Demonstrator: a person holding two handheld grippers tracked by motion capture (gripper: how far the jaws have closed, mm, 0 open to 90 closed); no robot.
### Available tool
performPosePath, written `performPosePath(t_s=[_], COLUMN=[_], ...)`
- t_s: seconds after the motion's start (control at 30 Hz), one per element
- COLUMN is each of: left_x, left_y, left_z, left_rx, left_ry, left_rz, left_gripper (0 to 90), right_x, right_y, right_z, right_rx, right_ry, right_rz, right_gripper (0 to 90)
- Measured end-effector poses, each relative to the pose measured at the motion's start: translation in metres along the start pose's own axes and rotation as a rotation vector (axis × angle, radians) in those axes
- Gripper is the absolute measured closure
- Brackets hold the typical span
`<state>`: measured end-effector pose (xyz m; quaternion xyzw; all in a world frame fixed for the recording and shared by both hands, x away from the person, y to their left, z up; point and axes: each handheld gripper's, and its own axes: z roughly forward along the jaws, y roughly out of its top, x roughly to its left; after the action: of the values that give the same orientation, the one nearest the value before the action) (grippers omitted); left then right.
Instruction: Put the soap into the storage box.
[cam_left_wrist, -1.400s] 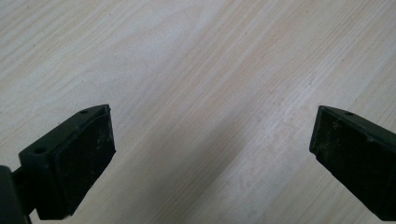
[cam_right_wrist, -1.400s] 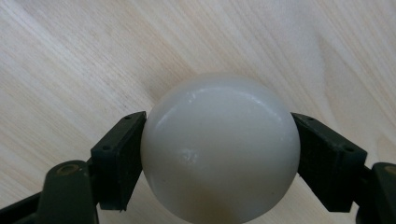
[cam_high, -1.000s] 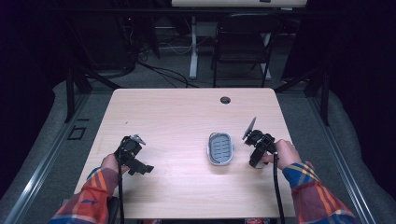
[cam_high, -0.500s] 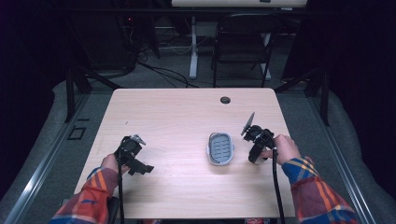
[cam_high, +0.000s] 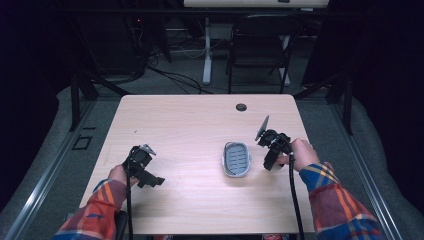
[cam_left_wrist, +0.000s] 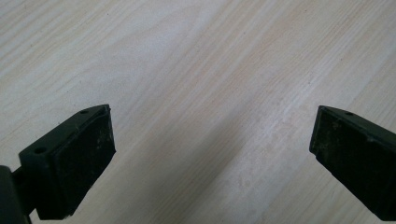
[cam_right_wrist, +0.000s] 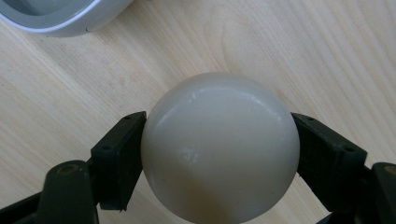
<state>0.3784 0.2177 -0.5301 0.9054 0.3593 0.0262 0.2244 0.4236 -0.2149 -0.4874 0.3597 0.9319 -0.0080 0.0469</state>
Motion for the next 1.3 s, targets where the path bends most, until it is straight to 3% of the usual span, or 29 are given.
performPosePath(t_s=[0.57,1.3], left_x=[0.0,0.001], left_y=[0.0,0.0], left_z=[0.0,0.0], left_rx=[0.001,0.008], left_ry=[-0.001,-0.003], left_rz=[0.0,0.002], left_gripper=[0.0,0.0], right_x=[0.005,0.025], right_y=[0.021,0.057], right_z=[-0.024,-0.042], right_rx=[-0.019,-0.048], right_ry=[-0.022,-0.028], right_rz=[-0.038,-0.111], right_gripper=[22.7,22.7])
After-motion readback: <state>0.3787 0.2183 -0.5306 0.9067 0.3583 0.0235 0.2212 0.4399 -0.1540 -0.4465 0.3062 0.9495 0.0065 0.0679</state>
